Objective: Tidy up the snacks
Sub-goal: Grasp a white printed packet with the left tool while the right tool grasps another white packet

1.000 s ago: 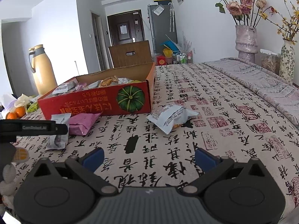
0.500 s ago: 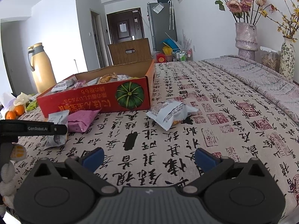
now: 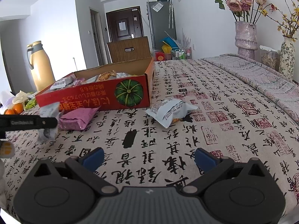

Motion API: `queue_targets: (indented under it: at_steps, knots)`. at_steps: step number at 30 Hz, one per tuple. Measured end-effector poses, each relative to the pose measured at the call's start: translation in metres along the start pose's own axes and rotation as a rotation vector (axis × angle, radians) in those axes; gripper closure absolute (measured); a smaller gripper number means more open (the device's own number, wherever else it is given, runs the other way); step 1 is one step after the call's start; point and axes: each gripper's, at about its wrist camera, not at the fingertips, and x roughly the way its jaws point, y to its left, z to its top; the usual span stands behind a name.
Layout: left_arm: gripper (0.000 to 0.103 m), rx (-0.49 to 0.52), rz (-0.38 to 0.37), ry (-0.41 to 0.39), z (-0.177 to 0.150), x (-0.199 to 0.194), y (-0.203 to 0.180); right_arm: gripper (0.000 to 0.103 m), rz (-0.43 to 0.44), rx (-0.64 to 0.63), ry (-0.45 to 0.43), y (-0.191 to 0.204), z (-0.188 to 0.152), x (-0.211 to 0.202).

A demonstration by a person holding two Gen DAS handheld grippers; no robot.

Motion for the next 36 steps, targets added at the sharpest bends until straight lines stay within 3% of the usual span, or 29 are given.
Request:
queue_targets:
  at_steps: [14, 24, 36]
  knots:
    - [0.063, -0.042, 0.108, -0.105, 0.011, -0.011, 0.049, 0.0, -0.028, -0.002, -0.008, -0.002, 0.011, 0.007]
    - [0.063, -0.01, 0.125, -0.151, 0.005, -0.006, 0.05, 0.0, -0.106, 0.006, -0.031, -0.019, 0.051, 0.029]
    - [0.063, -0.011, 0.126, -0.145, 0.001, -0.002, 0.05, 0.0, -0.199, 0.058, 0.082, -0.025, 0.089, 0.096]
